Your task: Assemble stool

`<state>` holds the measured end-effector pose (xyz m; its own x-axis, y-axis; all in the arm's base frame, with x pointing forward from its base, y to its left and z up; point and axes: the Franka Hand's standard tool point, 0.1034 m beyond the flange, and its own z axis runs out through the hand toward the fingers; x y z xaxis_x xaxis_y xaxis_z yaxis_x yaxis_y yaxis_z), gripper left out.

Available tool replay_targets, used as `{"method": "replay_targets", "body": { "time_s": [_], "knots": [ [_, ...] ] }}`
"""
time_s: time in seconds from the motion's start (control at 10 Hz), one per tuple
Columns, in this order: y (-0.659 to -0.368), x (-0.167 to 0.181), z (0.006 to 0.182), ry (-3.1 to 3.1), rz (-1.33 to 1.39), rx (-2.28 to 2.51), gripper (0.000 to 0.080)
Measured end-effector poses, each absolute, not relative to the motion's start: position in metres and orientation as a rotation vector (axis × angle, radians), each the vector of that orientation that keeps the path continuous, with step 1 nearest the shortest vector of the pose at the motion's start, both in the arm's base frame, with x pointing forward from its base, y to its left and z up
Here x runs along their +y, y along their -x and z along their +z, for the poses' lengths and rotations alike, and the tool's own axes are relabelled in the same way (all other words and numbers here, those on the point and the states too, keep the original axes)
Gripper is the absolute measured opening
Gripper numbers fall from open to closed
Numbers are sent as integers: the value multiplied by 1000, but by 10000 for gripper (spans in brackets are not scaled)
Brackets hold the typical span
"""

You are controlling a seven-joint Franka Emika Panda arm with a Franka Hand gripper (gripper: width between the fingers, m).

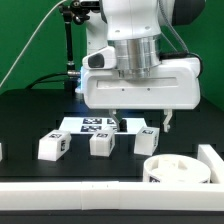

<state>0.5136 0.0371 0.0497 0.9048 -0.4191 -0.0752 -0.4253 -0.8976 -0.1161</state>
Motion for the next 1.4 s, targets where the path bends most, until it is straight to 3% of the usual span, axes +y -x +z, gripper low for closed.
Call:
{"method": "replay_targets", "body": {
  "time_s": [0.4,1.1,1.4],
  "knots": [
    [-501,35,29,2898,424,625,649],
    [-492,44,29,2700,1051,526,649],
    [-490,45,19,2590,1281,479,649]
  ]
}}
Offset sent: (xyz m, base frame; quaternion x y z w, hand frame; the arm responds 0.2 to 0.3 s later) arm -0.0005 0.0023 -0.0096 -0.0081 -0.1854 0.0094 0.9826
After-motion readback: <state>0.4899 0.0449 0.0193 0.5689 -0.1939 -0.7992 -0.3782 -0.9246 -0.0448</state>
